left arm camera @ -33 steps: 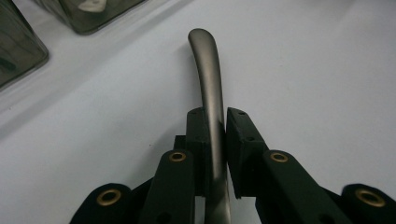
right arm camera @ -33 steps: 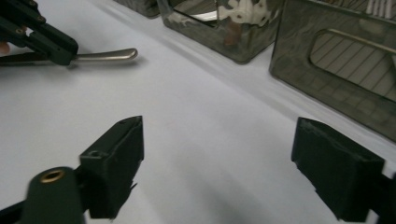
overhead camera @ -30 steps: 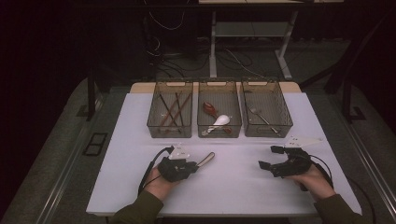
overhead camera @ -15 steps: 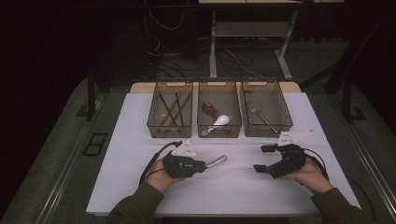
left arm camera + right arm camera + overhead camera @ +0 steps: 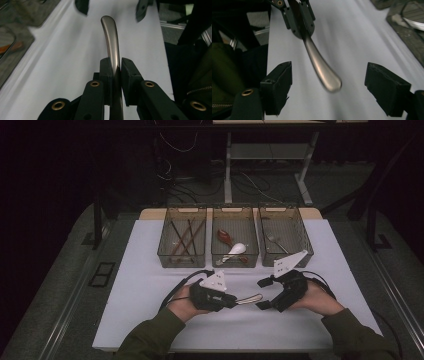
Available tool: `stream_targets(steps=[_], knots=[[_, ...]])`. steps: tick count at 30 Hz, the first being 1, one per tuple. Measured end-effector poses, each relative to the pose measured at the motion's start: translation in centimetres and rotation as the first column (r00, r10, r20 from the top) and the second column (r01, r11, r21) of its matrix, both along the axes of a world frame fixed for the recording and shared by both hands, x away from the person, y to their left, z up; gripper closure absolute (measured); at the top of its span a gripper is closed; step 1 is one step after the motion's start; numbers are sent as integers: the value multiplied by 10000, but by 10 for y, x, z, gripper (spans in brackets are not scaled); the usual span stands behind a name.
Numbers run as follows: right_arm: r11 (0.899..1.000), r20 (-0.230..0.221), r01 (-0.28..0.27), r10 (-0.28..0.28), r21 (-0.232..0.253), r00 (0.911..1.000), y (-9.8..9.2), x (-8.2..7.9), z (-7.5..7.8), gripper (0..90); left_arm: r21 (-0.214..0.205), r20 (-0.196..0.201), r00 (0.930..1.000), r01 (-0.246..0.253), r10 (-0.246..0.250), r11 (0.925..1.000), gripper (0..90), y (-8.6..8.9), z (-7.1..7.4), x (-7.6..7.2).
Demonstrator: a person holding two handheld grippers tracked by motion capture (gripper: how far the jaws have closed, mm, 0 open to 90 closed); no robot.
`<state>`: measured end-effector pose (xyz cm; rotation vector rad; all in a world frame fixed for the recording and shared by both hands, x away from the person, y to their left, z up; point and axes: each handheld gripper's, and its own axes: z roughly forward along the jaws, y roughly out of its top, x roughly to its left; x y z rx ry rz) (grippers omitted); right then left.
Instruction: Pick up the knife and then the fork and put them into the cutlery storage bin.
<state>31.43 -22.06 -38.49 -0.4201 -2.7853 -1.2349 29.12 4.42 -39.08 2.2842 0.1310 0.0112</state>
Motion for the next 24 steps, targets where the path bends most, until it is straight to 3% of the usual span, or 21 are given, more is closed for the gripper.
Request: stream_targets(steps=[2,3,8,18,24], knots=[[9988,-160,-407,403,-256,9991,7,2,1,254,-82,-47,9999,124,-124,9999,790,-7,0,-3],[9974,-242,-625,617,-366,9978,10,3,1,272,94,159,9991,393,-394,9992,790,-9,1,-2],[9829,-768,-1615,1549,-886,9849,25,2,0,368,245,289,9958,858,-865,9960,790,-20,1,-3],[9623,-1915,-2394,2128,-1287,9582,37,5,-11,576,342,180,9912,1307,-1314,9908,789,-31,0,-5],[9408,-2371,-2947,2517,-1676,9383,41,5,-18,693,520,381,9861,1595,-1615,9858,789,-37,2,-3]])
